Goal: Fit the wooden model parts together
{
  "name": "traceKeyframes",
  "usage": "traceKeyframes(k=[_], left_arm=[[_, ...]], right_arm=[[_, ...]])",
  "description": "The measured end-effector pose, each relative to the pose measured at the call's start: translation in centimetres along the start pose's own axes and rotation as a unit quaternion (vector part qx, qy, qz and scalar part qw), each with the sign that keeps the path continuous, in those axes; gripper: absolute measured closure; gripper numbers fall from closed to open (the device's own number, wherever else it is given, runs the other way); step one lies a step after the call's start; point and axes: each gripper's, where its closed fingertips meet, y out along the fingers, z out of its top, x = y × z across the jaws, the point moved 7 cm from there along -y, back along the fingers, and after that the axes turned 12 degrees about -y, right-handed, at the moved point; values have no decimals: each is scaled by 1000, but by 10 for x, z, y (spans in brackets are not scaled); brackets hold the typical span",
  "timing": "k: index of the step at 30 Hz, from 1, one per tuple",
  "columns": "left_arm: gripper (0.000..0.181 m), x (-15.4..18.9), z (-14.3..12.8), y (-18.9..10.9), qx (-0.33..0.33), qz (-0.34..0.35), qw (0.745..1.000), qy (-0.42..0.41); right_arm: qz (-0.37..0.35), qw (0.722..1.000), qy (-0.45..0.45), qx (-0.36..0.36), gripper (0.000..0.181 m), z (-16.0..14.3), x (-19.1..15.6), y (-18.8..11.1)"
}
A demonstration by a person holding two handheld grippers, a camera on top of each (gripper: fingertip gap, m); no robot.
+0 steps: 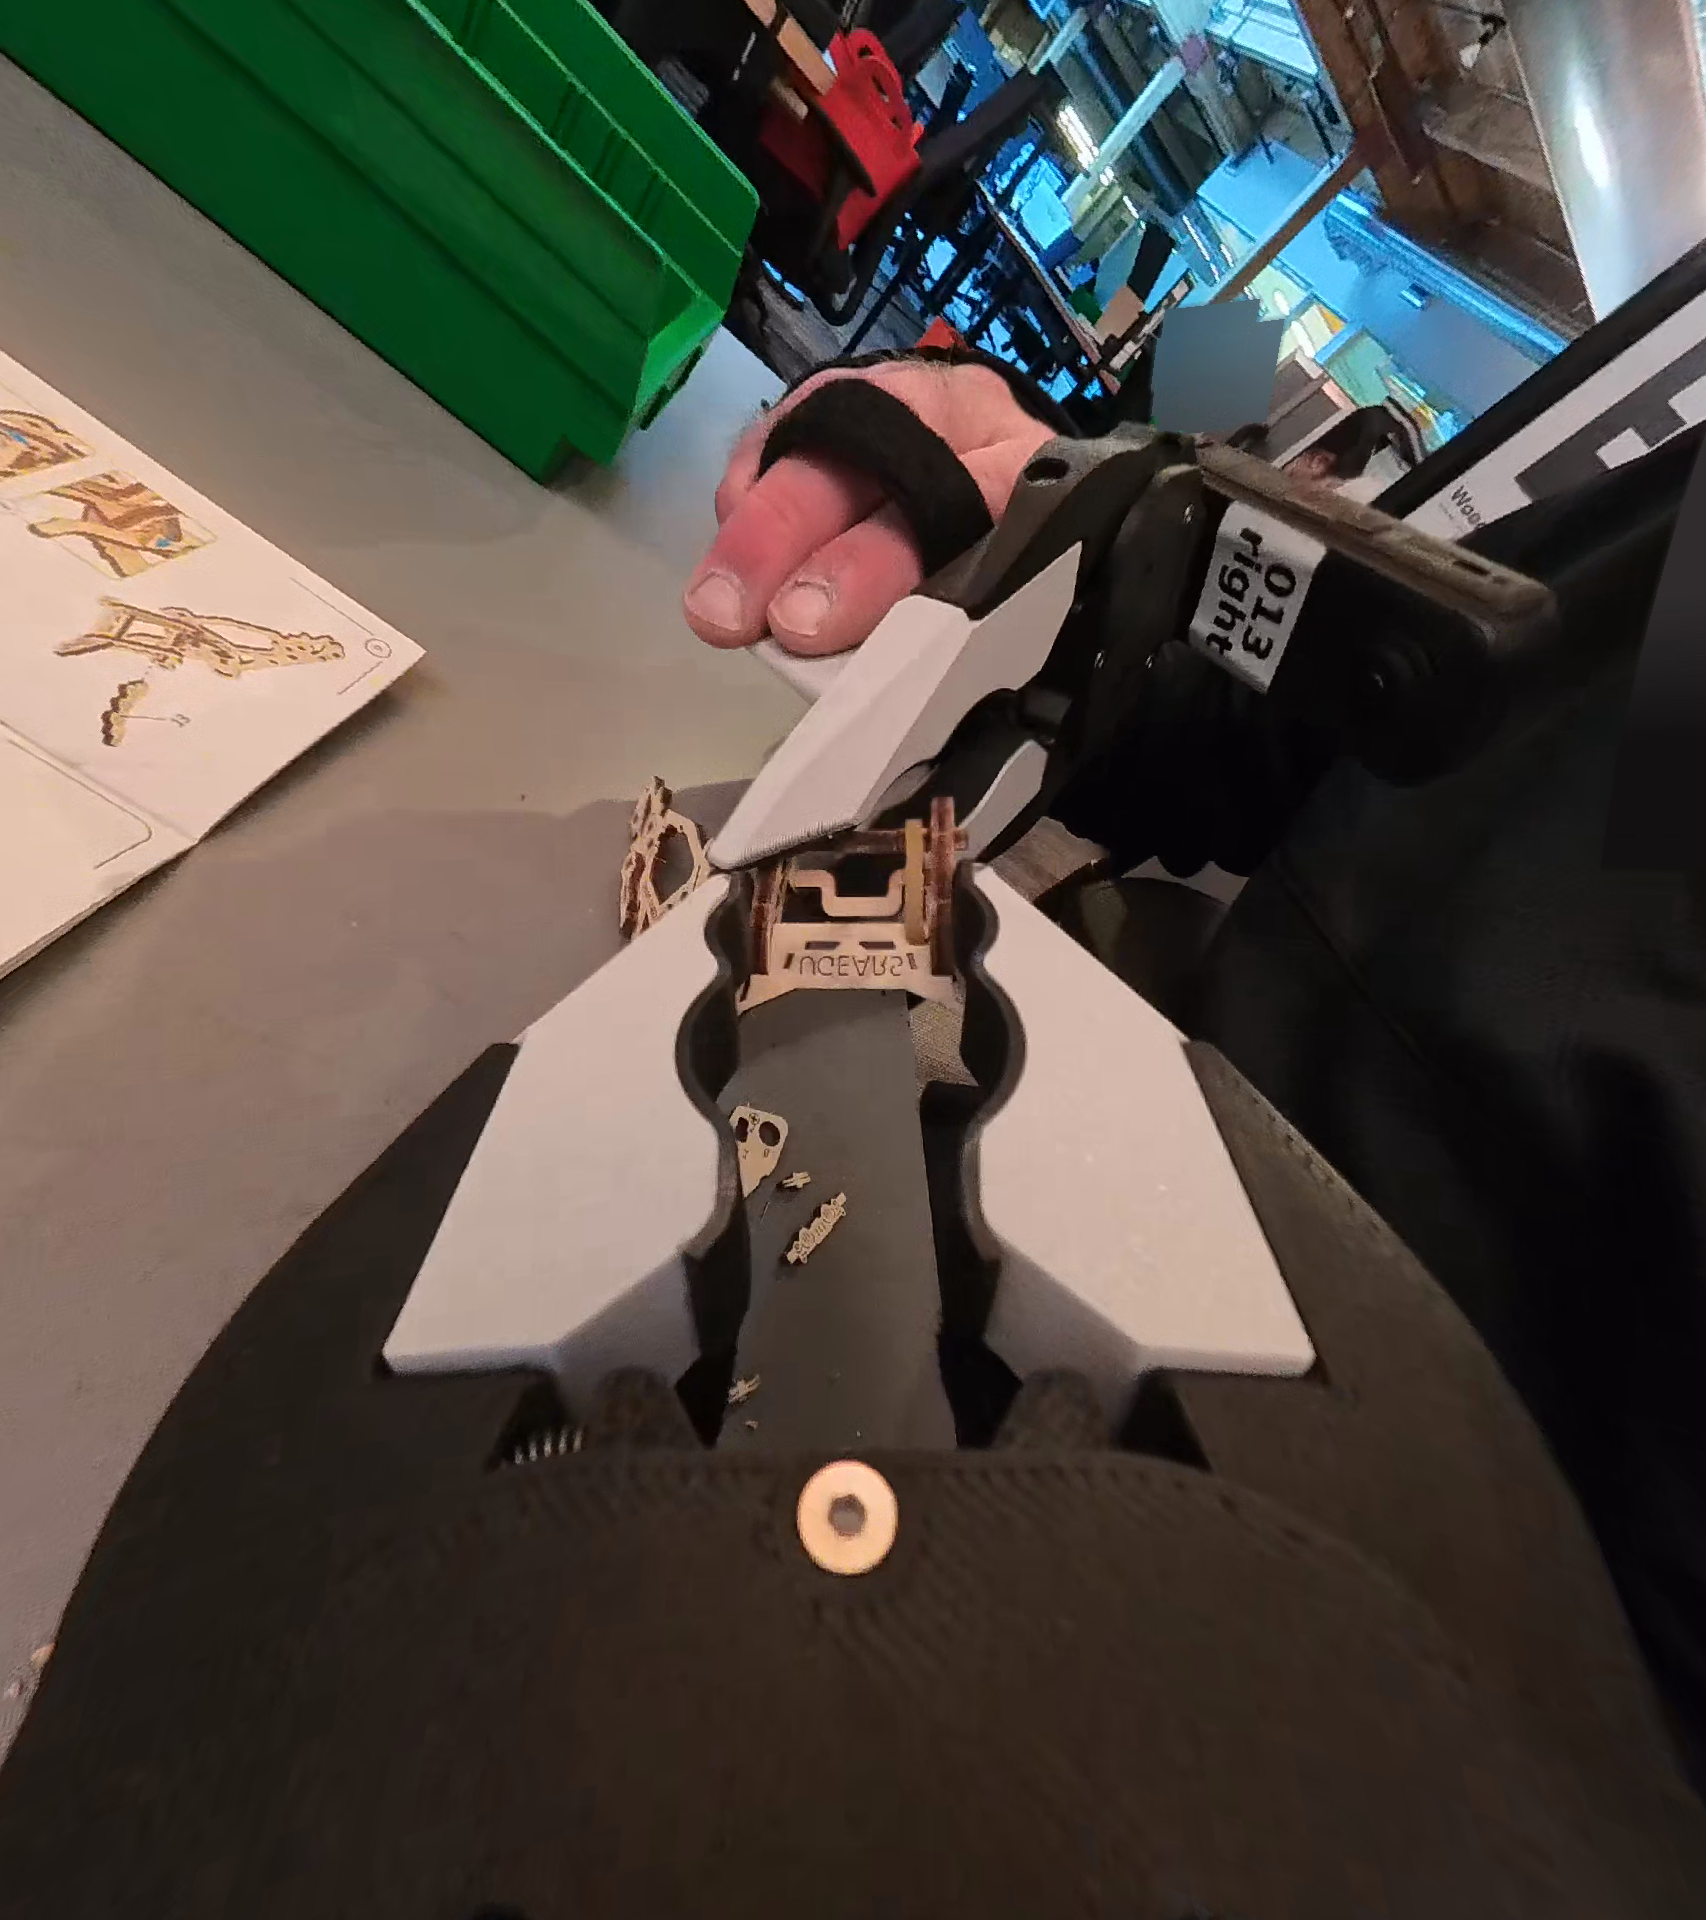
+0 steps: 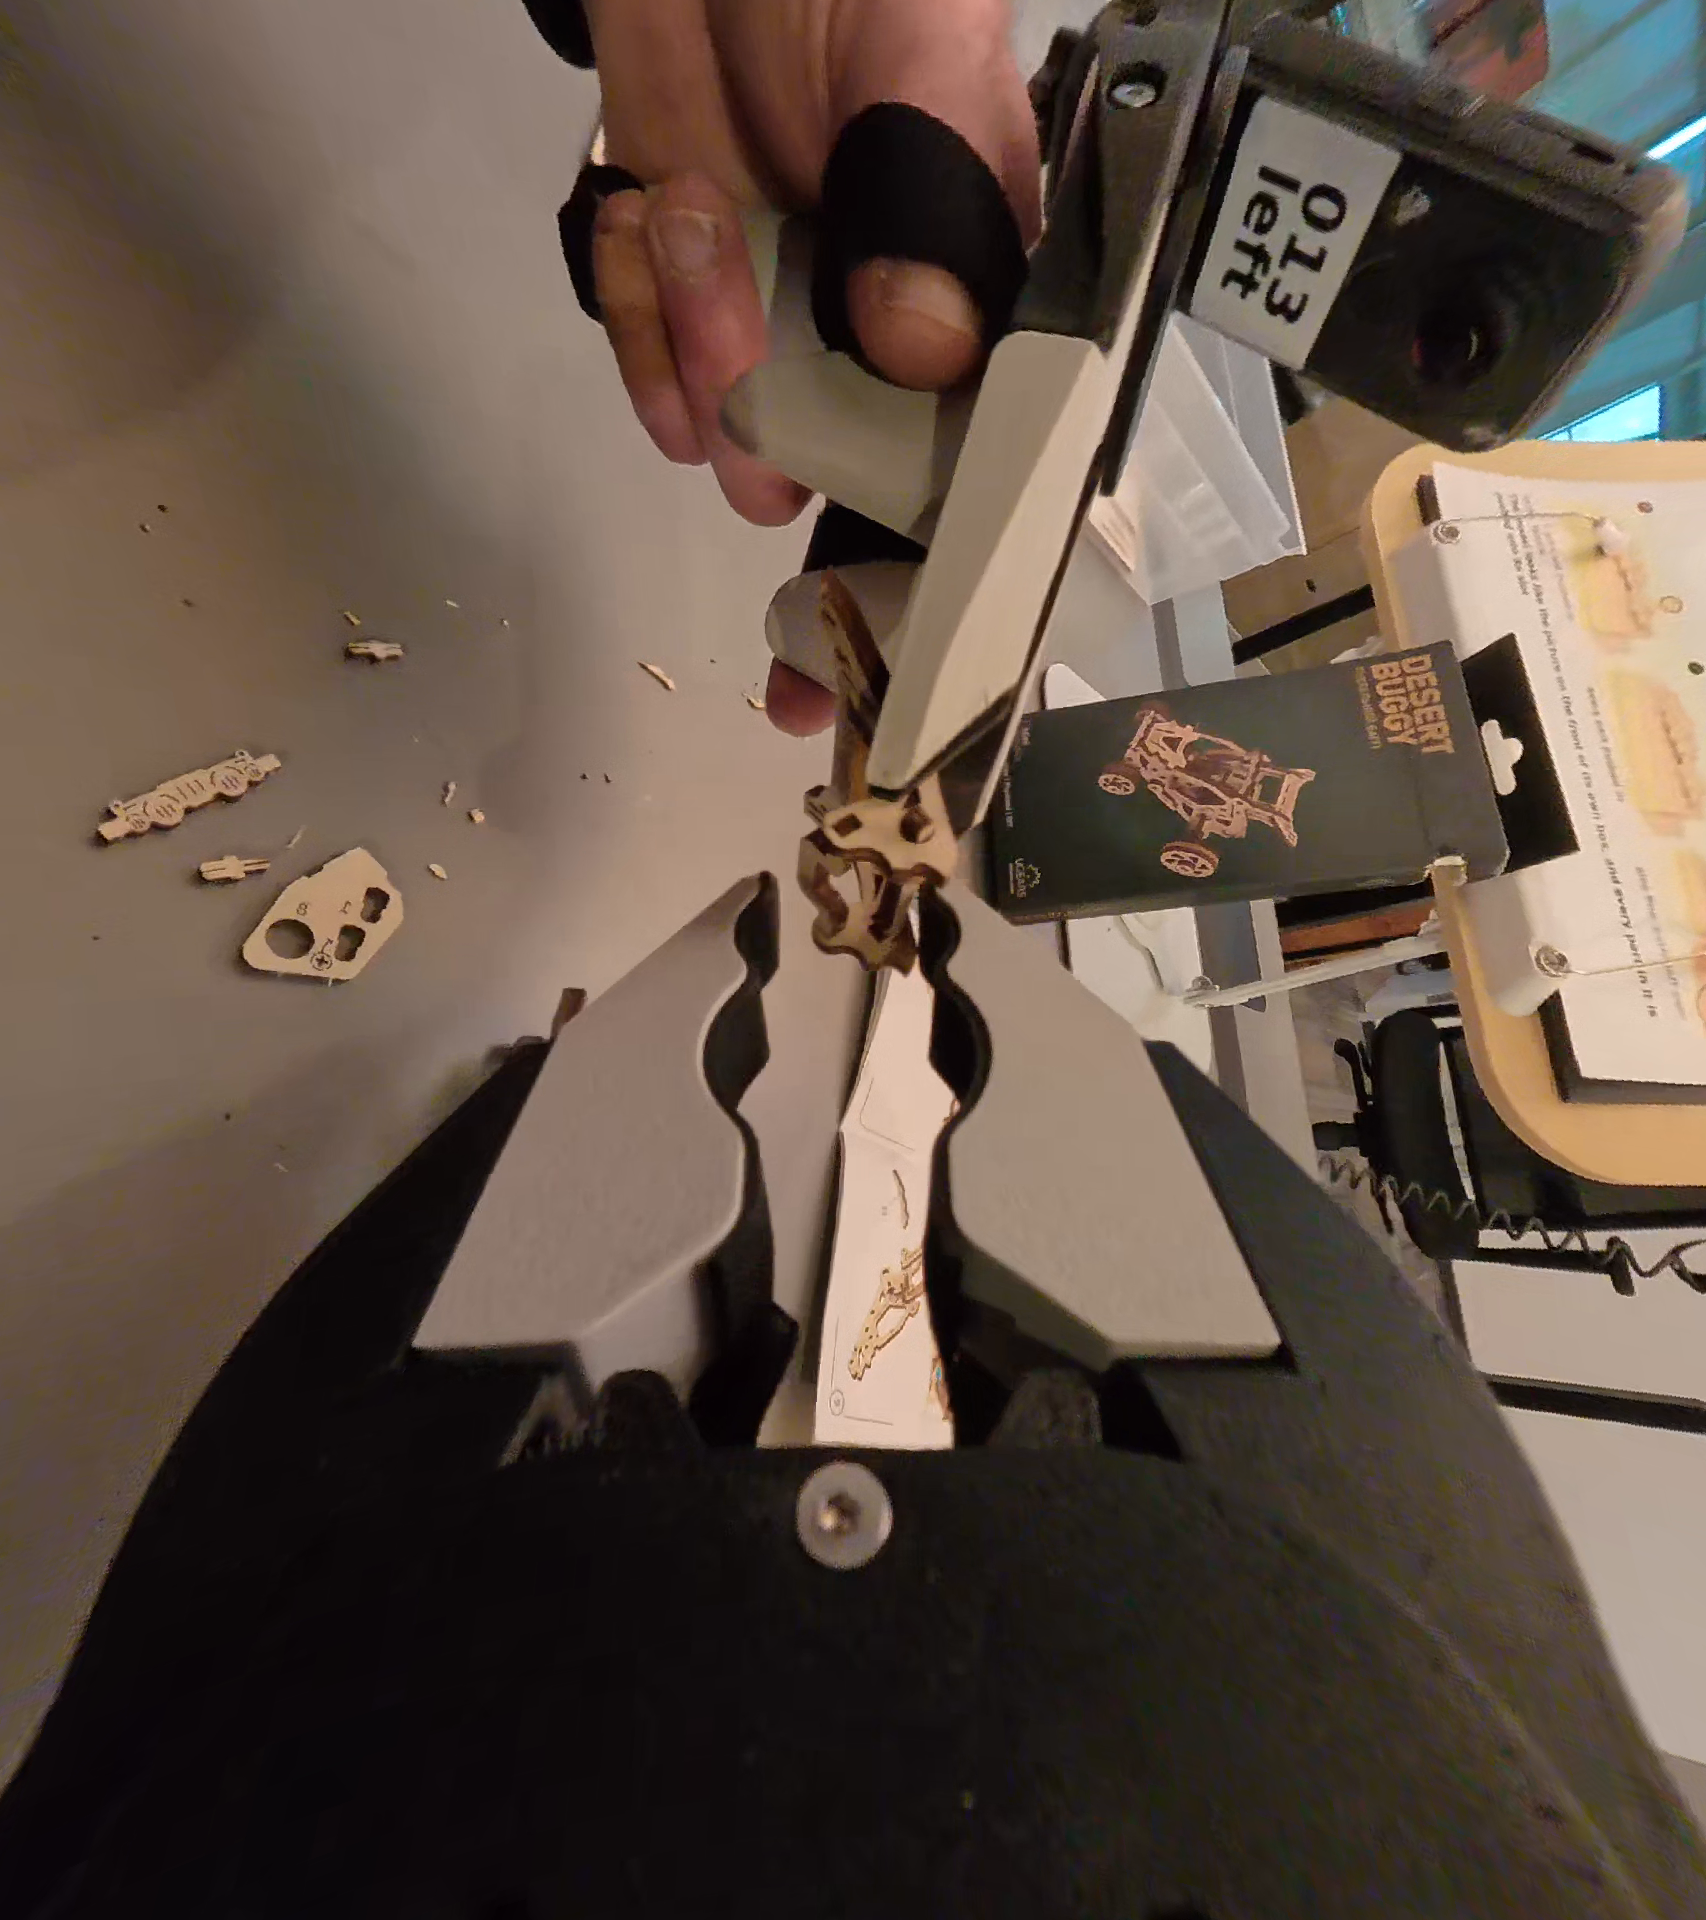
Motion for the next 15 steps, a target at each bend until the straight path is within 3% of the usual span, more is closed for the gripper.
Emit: traceKeyframes(k=[7,15], left_arm=[[143,-7,2,3,9,-15,1000,-18],[126,-11,10,-11,68,5,998,-17]], right_arm=[[-6,1000,24,-3,163,-6,-1,1],[-2,996,85,5,164,-14,3,-2]])
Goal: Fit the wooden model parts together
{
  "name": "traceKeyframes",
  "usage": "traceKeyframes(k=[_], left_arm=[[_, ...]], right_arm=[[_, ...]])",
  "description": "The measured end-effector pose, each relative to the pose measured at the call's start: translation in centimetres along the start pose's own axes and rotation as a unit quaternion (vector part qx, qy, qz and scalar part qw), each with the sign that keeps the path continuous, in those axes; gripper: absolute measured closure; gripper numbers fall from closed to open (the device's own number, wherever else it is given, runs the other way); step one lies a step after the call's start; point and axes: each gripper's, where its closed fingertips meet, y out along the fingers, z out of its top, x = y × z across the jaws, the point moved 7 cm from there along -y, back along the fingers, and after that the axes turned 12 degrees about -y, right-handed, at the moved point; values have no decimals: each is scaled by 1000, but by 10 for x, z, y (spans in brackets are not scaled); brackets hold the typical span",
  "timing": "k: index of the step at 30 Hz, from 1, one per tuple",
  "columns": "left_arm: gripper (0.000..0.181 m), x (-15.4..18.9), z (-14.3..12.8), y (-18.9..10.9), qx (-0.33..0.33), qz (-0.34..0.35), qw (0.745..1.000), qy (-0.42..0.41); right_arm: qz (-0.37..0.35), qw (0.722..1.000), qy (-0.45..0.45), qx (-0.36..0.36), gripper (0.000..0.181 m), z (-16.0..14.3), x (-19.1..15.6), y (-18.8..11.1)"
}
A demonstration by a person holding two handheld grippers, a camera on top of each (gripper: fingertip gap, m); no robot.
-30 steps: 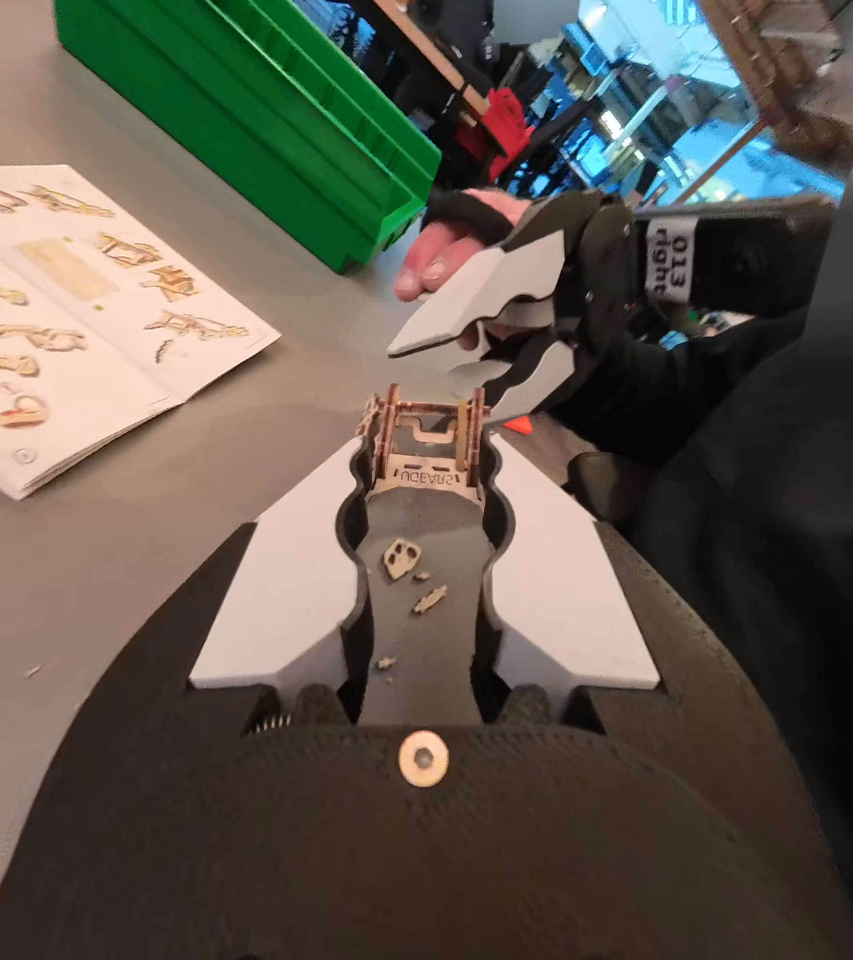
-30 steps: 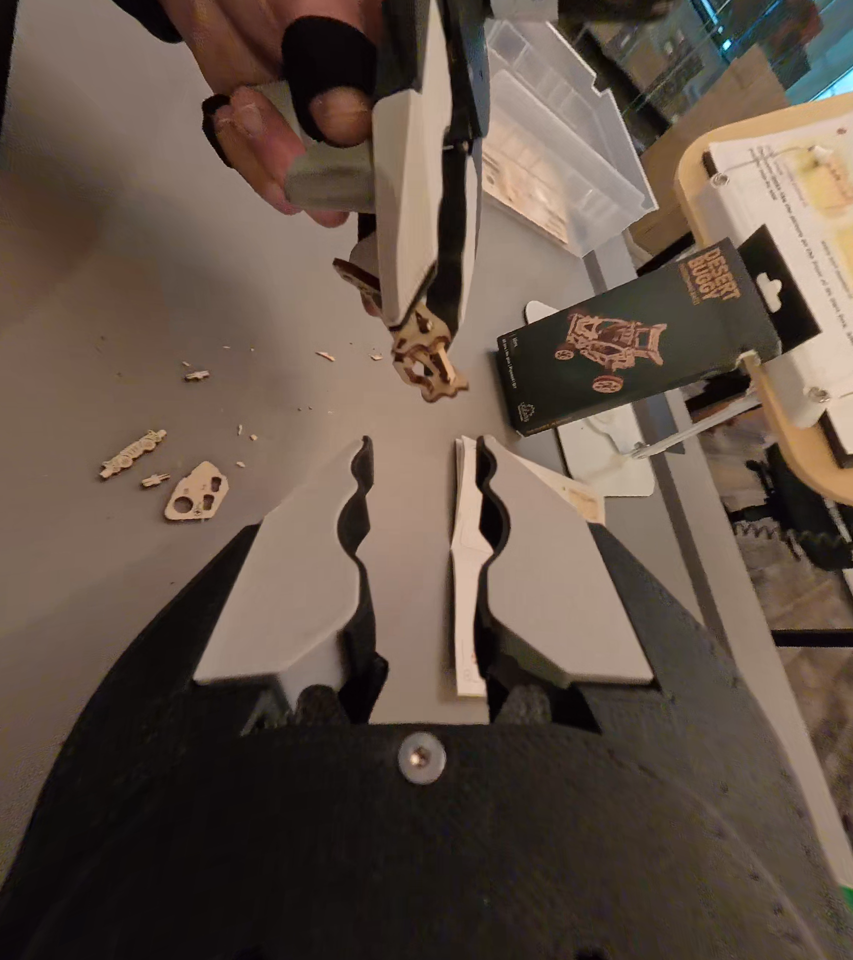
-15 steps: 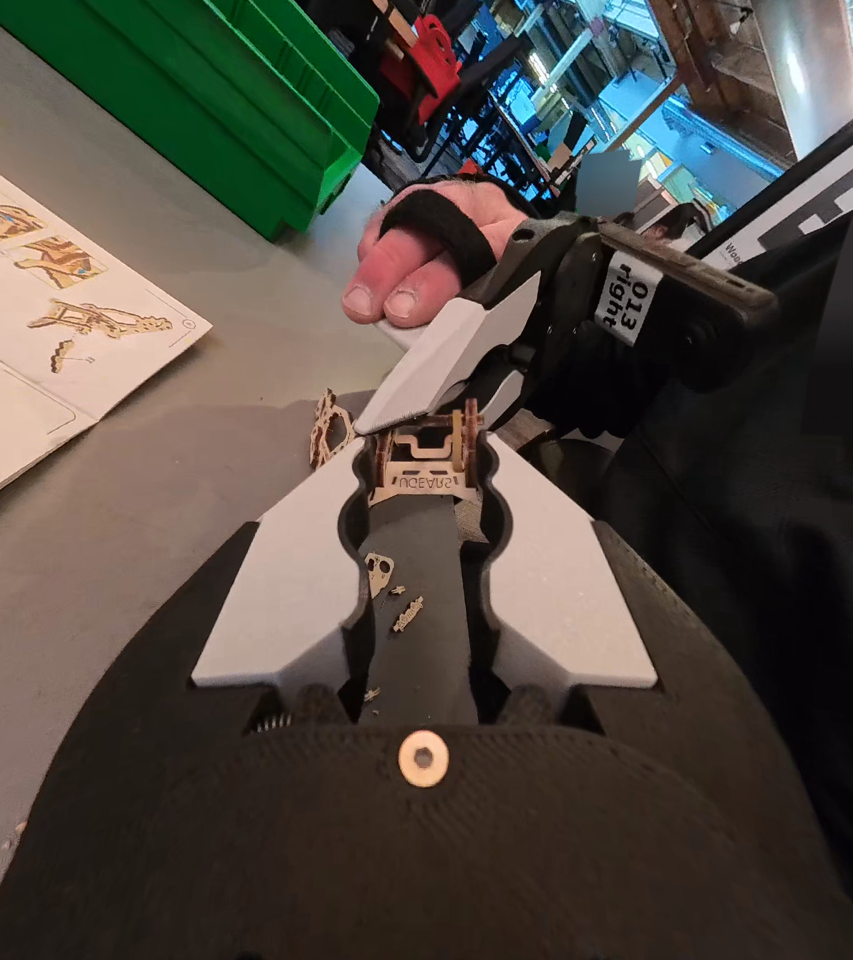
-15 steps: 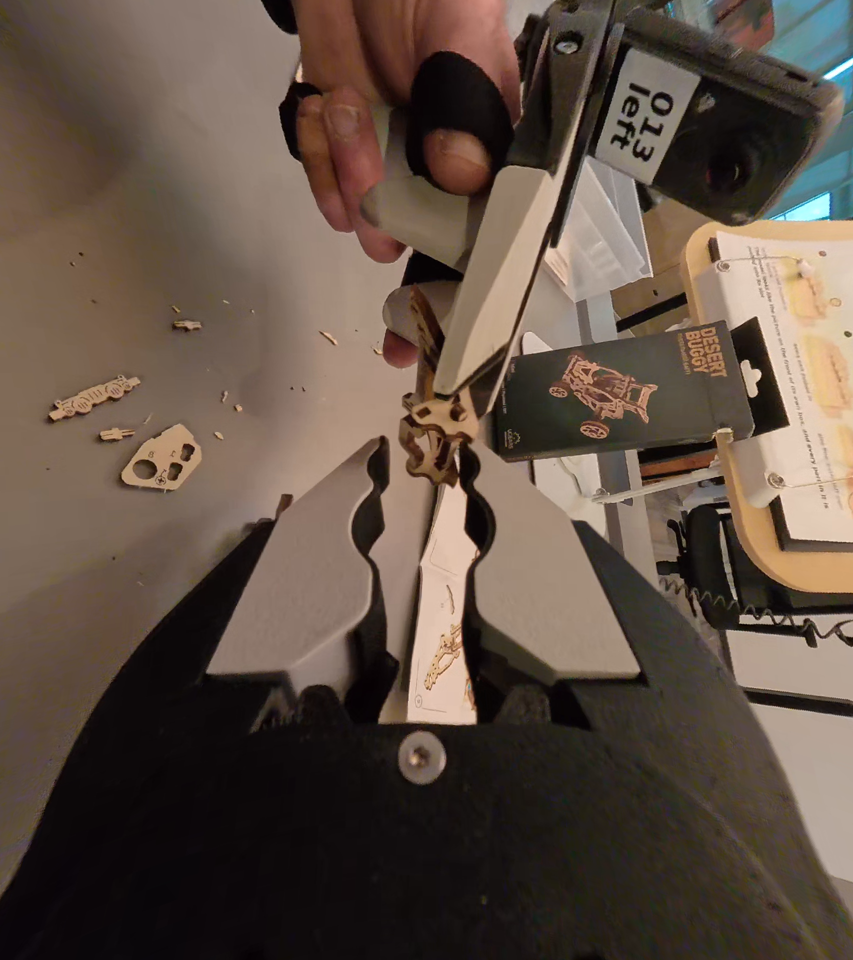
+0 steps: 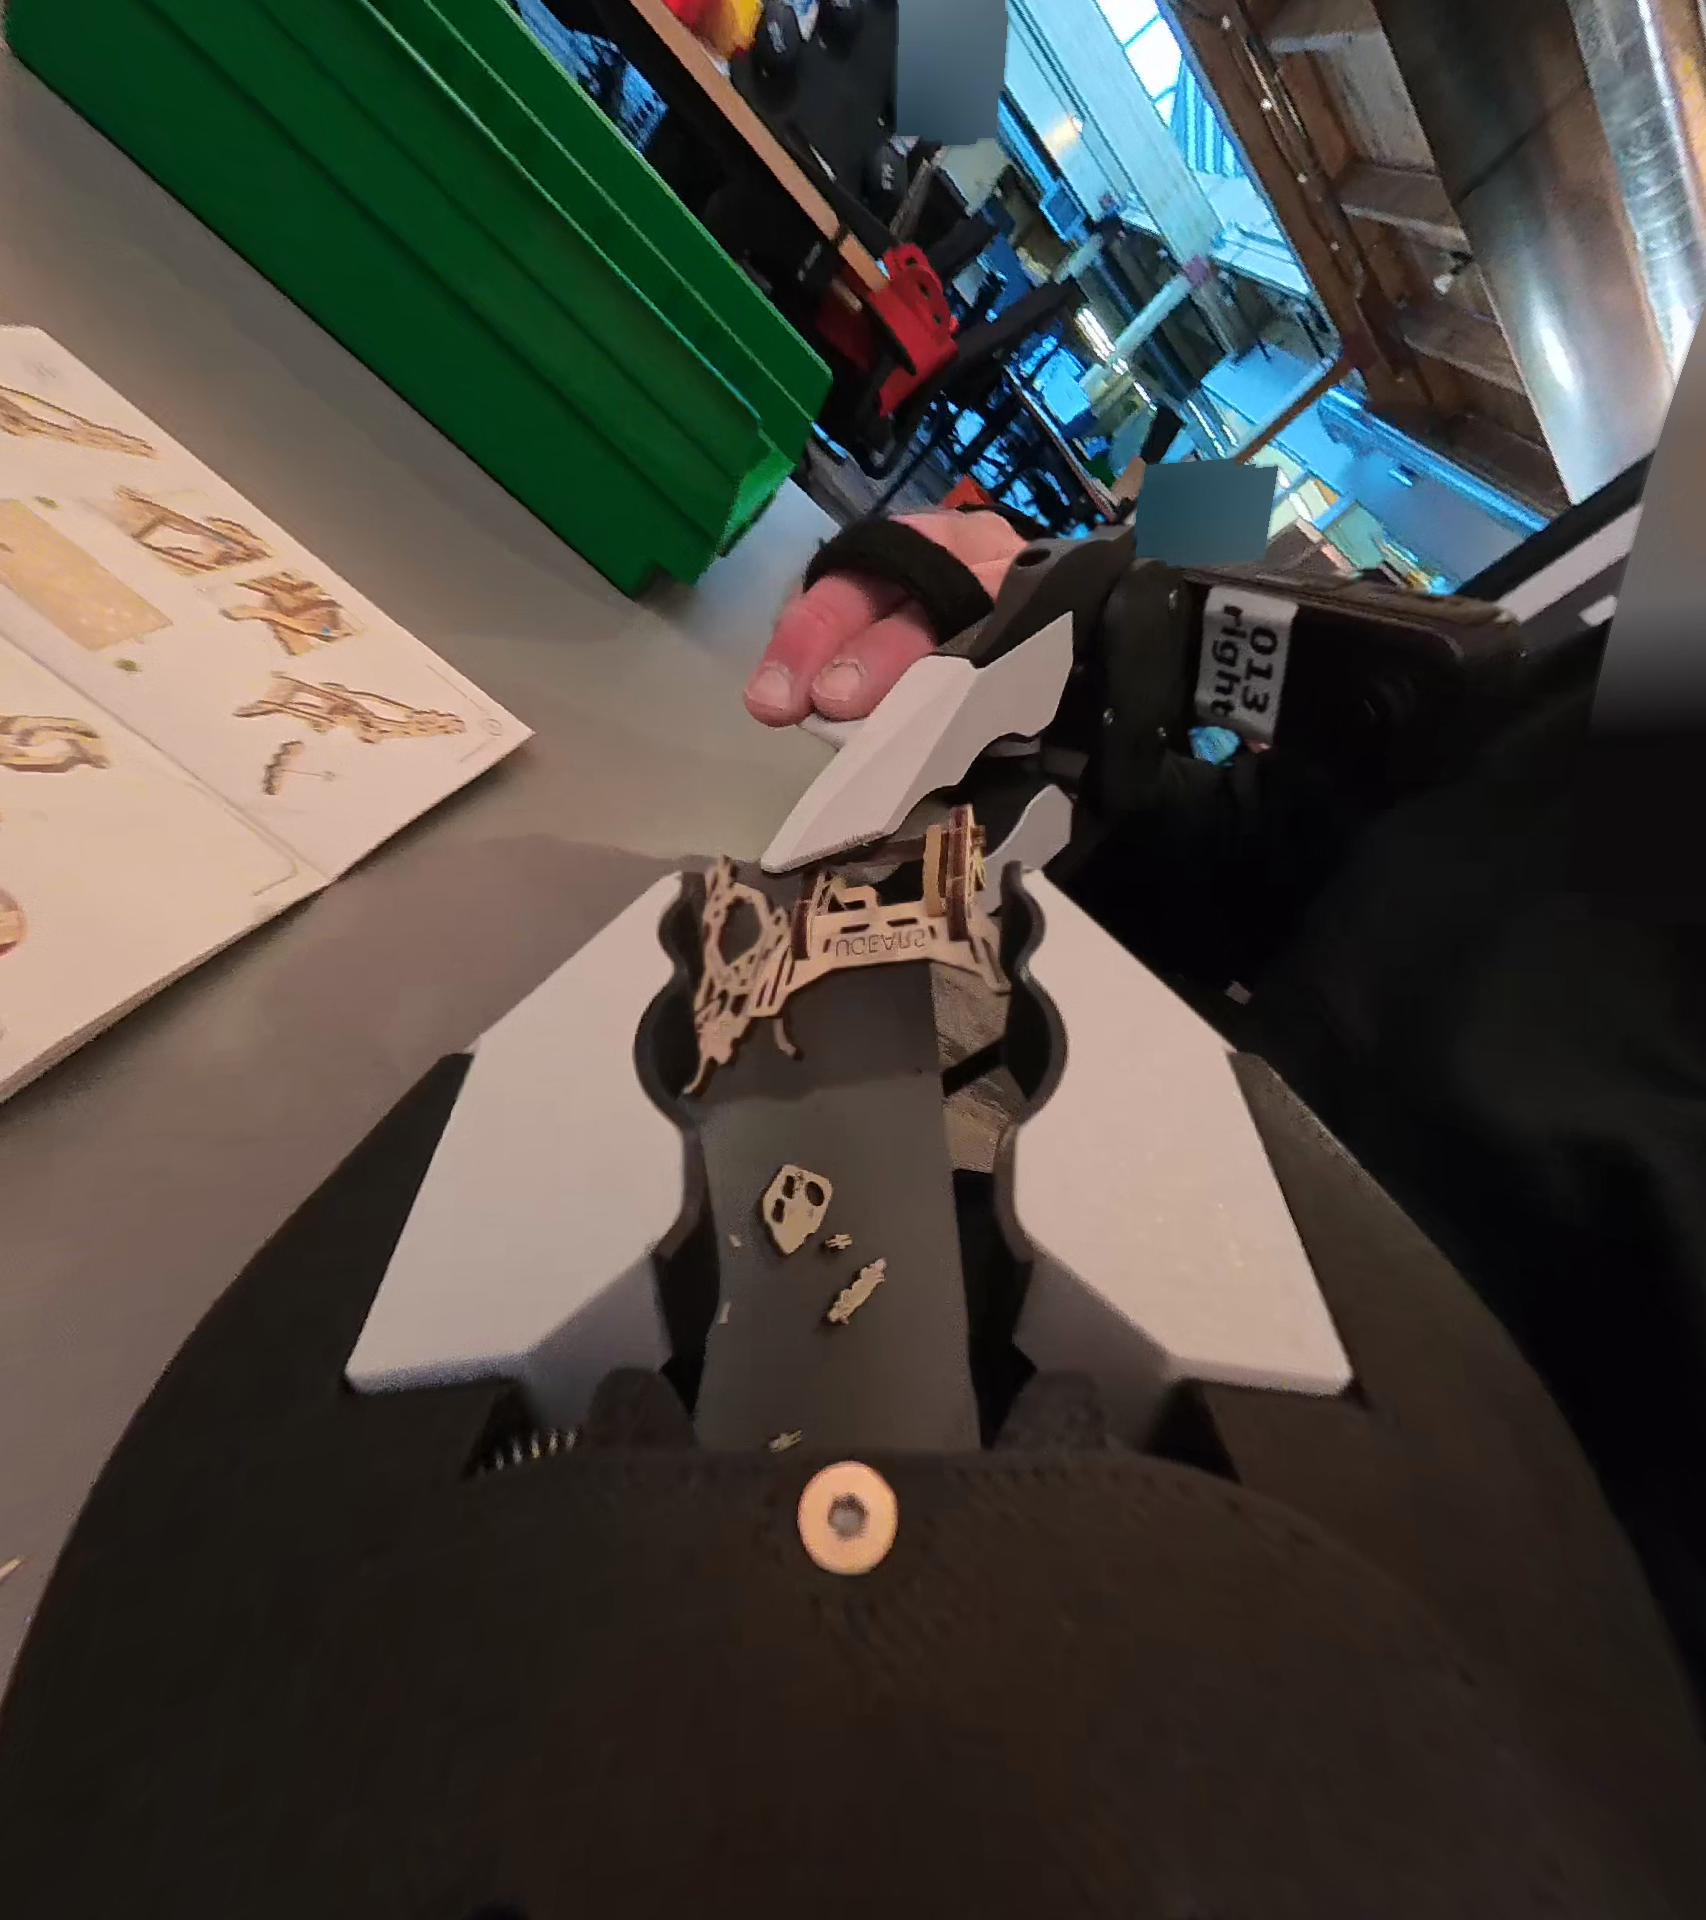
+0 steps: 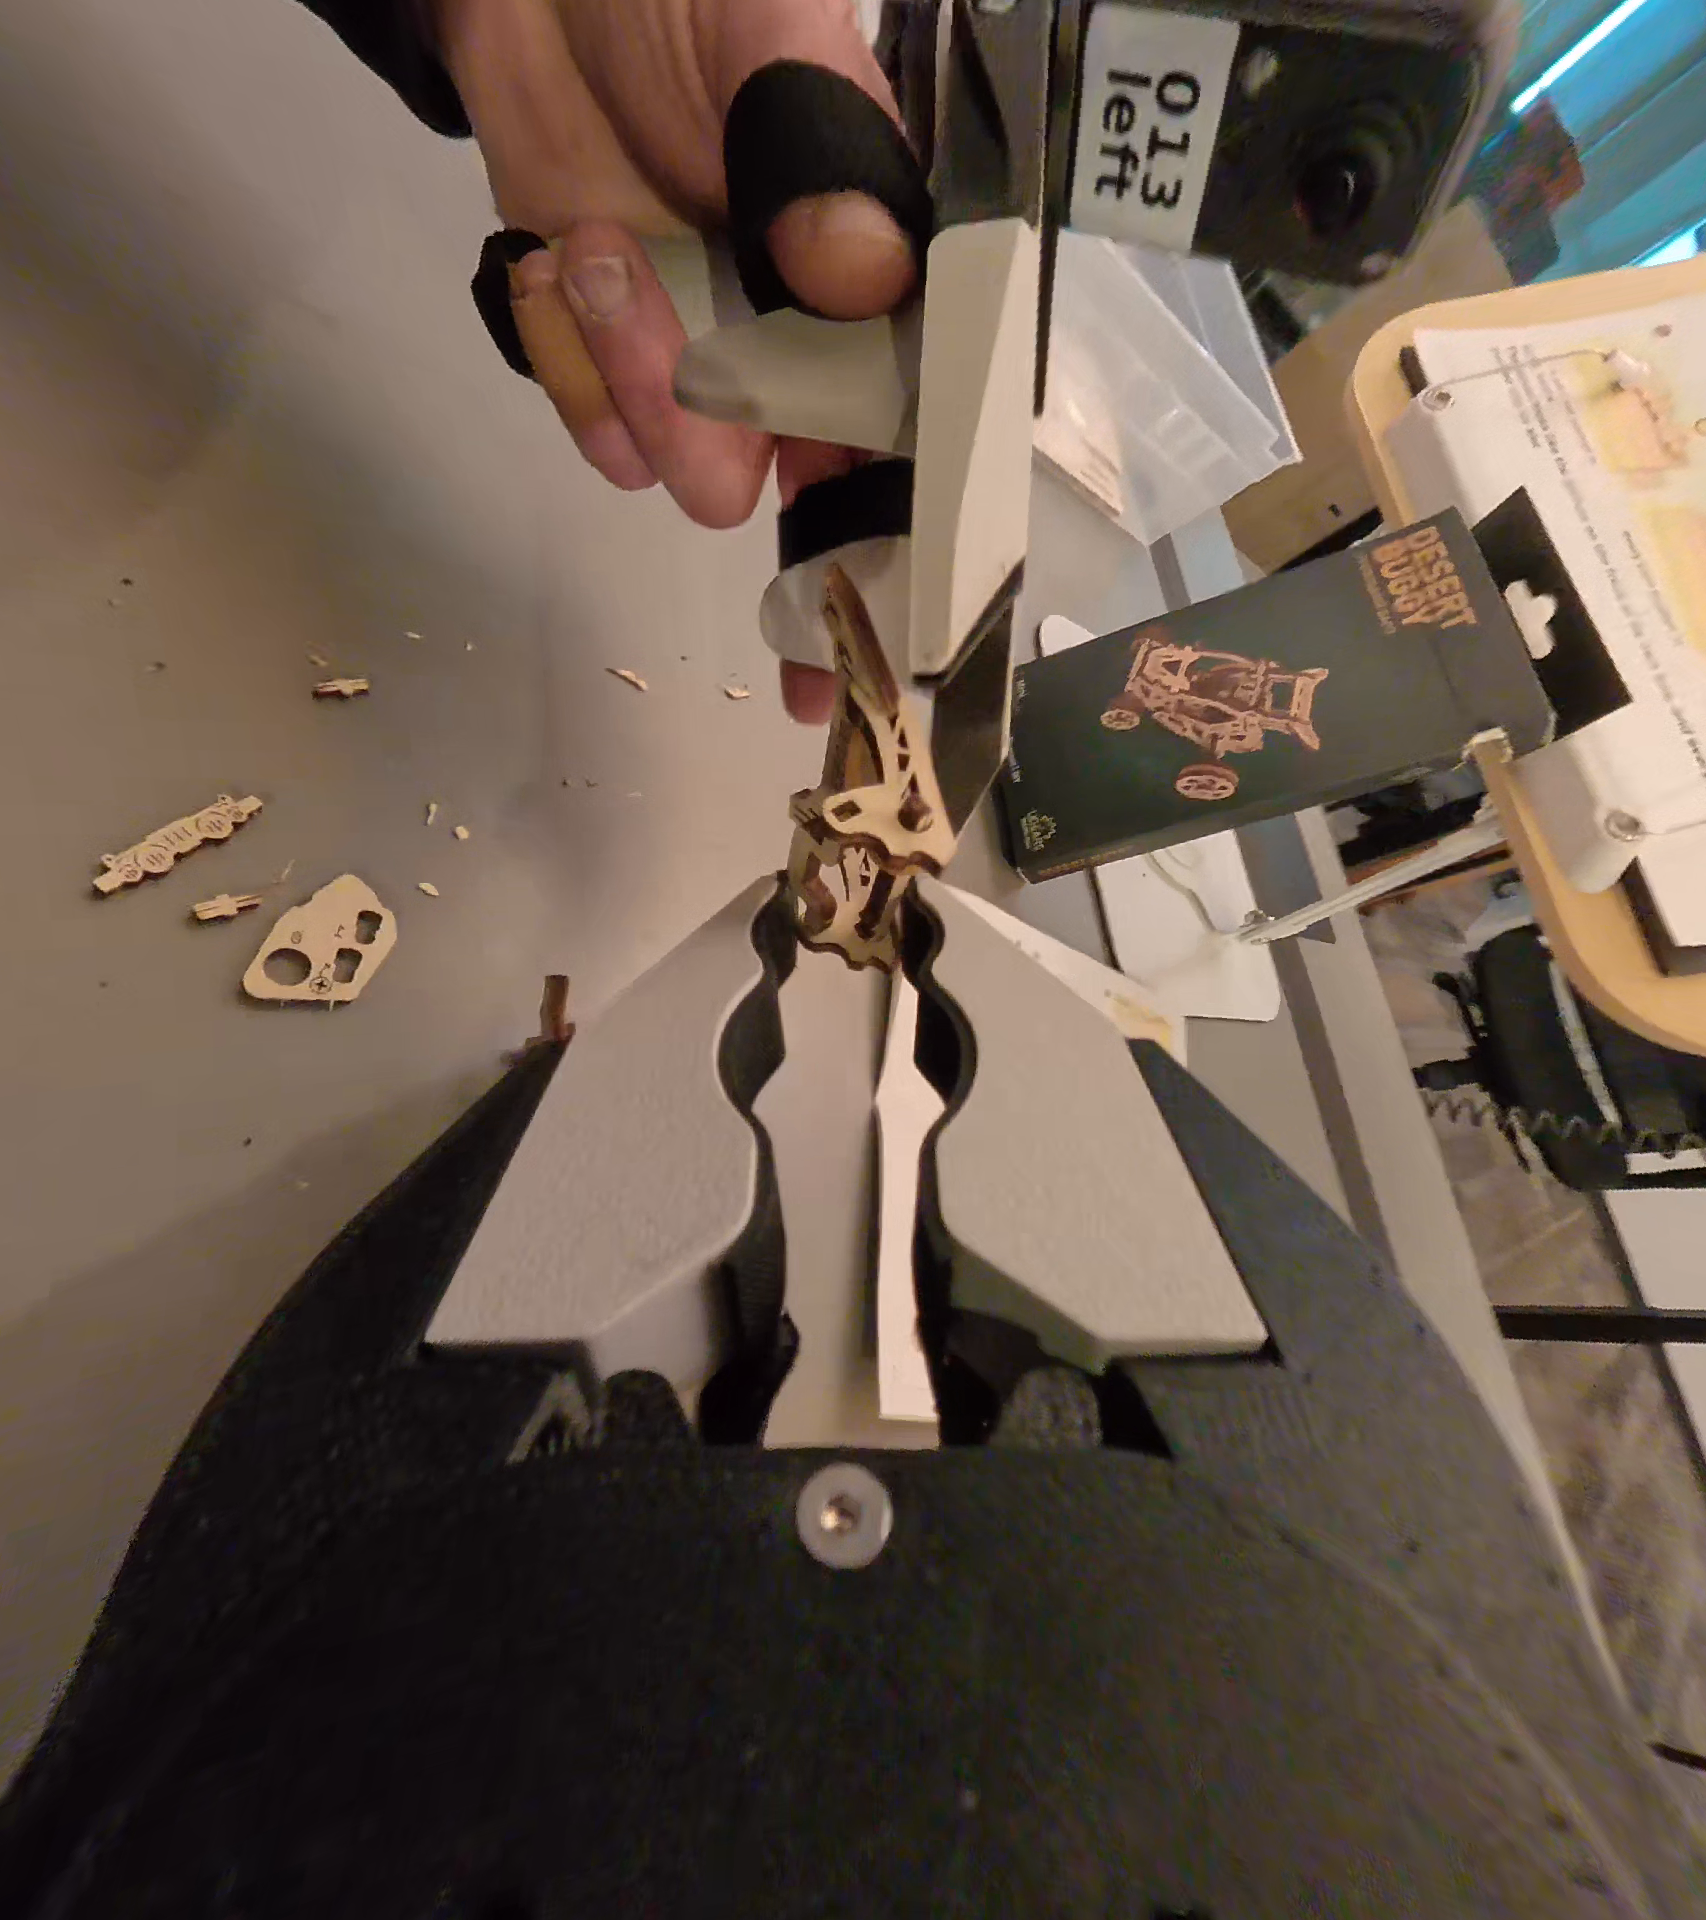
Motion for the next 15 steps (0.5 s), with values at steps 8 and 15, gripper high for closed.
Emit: traceKeyframes(k=[8,15], left_arm=[[126,5,-5,-6,-9,80,989,121],[122,16,-10,7,-30,92,981,170]], right_arm=[[26,990,135,19,164,-12,5,-6],[-7,987,160,28,164,-13,11,-16]])
